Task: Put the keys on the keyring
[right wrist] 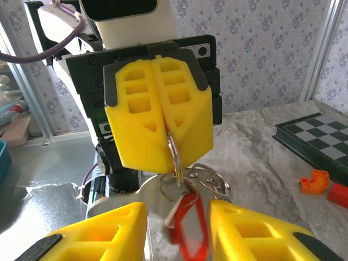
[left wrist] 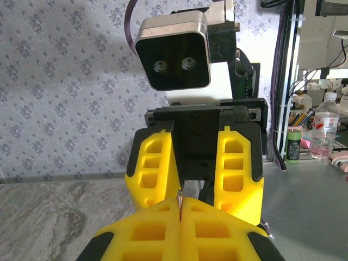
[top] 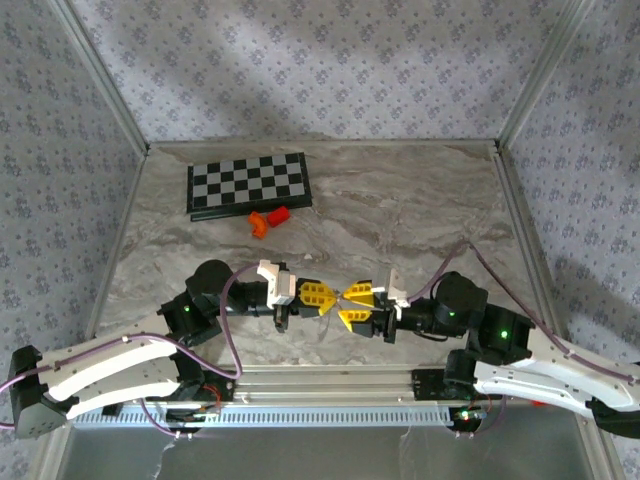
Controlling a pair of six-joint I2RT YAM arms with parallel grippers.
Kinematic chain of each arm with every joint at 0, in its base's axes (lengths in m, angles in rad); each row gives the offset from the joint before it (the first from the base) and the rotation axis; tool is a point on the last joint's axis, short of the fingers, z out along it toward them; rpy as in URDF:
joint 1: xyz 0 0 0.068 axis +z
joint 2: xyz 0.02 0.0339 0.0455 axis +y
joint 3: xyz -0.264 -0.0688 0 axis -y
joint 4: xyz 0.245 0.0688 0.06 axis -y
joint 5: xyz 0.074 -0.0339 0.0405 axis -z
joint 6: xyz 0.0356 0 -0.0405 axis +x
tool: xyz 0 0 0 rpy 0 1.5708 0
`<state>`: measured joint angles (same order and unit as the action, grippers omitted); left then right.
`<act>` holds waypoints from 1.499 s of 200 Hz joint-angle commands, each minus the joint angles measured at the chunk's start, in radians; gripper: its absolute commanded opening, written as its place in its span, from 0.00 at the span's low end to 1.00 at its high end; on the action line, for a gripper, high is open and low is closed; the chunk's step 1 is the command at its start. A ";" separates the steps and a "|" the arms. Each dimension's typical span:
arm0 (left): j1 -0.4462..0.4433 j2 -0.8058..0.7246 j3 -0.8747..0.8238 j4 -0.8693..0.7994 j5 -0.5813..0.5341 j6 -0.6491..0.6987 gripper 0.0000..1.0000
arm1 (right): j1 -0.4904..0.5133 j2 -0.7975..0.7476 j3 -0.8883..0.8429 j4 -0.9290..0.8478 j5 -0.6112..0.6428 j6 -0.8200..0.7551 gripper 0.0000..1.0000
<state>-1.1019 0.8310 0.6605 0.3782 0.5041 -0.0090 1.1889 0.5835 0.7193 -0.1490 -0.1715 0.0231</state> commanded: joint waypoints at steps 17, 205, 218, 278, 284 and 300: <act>-0.009 -0.015 0.011 0.060 -0.003 0.008 0.00 | -0.008 -0.002 -0.032 0.074 0.031 0.034 0.37; -0.009 -0.032 0.011 0.031 -0.030 0.018 0.00 | -0.040 0.013 -0.044 0.116 -0.030 0.023 0.00; -0.009 -0.024 0.017 0.014 -0.028 0.023 0.00 | -0.037 0.012 -0.038 0.108 -0.040 0.019 0.00; -0.009 -0.019 0.031 -0.057 -0.037 0.058 0.00 | -0.032 0.018 -0.004 0.060 -0.043 -0.009 0.00; -0.009 -0.017 0.033 -0.066 -0.037 0.060 0.00 | -0.034 0.018 -0.001 0.059 -0.038 -0.011 0.00; -0.009 -0.012 0.043 -0.096 -0.040 0.070 0.00 | -0.035 0.010 -0.001 0.056 -0.020 -0.014 0.00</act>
<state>-1.1019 0.8173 0.6575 0.3229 0.4774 0.0303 1.1530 0.6083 0.6758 -0.0986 -0.1974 0.0326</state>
